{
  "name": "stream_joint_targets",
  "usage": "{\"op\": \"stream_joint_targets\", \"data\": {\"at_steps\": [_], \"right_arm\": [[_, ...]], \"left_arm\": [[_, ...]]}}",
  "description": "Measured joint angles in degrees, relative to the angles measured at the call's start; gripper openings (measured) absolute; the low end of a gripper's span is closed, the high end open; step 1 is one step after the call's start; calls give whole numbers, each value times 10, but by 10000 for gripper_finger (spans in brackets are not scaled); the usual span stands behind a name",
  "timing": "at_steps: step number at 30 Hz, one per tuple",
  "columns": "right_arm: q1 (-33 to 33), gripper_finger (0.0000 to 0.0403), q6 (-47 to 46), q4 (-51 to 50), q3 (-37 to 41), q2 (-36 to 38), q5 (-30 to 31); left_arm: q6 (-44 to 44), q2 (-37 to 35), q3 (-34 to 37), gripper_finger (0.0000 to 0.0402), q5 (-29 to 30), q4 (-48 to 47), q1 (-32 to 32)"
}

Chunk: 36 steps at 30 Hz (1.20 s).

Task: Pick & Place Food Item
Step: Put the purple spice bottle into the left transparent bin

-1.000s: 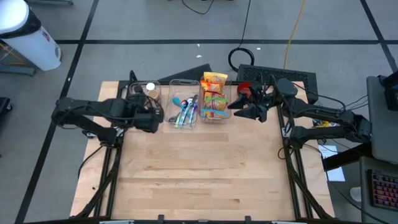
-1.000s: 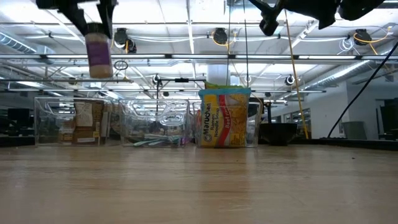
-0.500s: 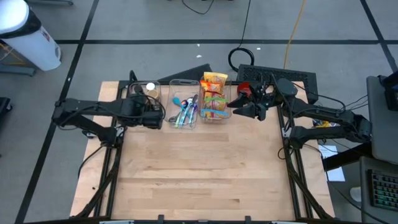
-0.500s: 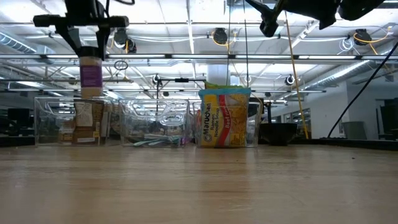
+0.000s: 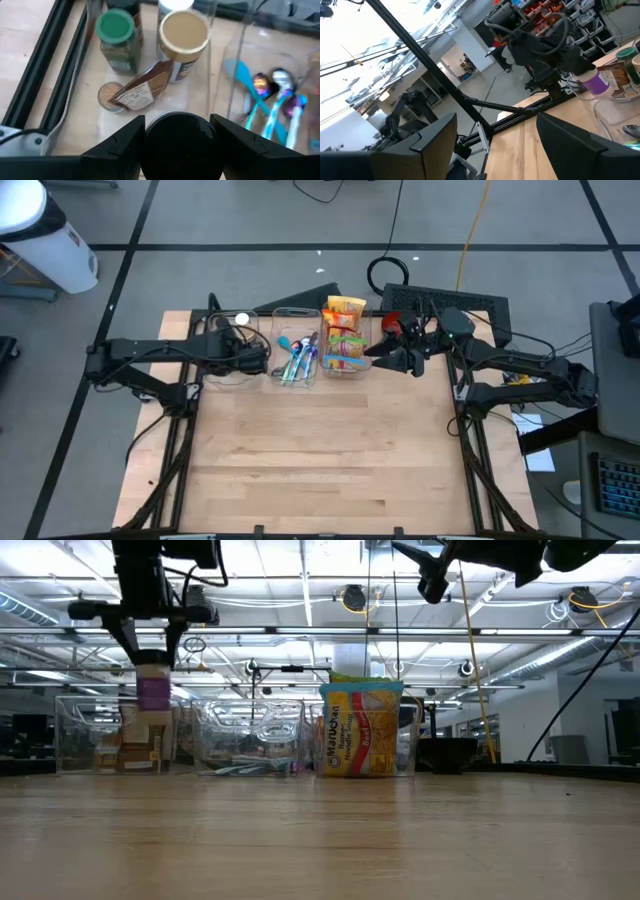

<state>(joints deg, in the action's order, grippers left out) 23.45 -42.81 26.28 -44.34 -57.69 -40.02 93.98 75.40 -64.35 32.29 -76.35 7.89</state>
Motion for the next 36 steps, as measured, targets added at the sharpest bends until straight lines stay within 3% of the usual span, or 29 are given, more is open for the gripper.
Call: {"op": "stream_joint_targets", "data": {"at_steps": [17,27,36], "right_arm": [[-43,265,34,-26,0,0,88],[-44,265,31,-26,0,-3,88],[-44,265,30,-30,0,-3,85]], "left_arm": [[-17,24,73,206,-46,78,18],[-62,84,73,206,-66,135,31],[-67,89,72,206,-69,136,41]]}}
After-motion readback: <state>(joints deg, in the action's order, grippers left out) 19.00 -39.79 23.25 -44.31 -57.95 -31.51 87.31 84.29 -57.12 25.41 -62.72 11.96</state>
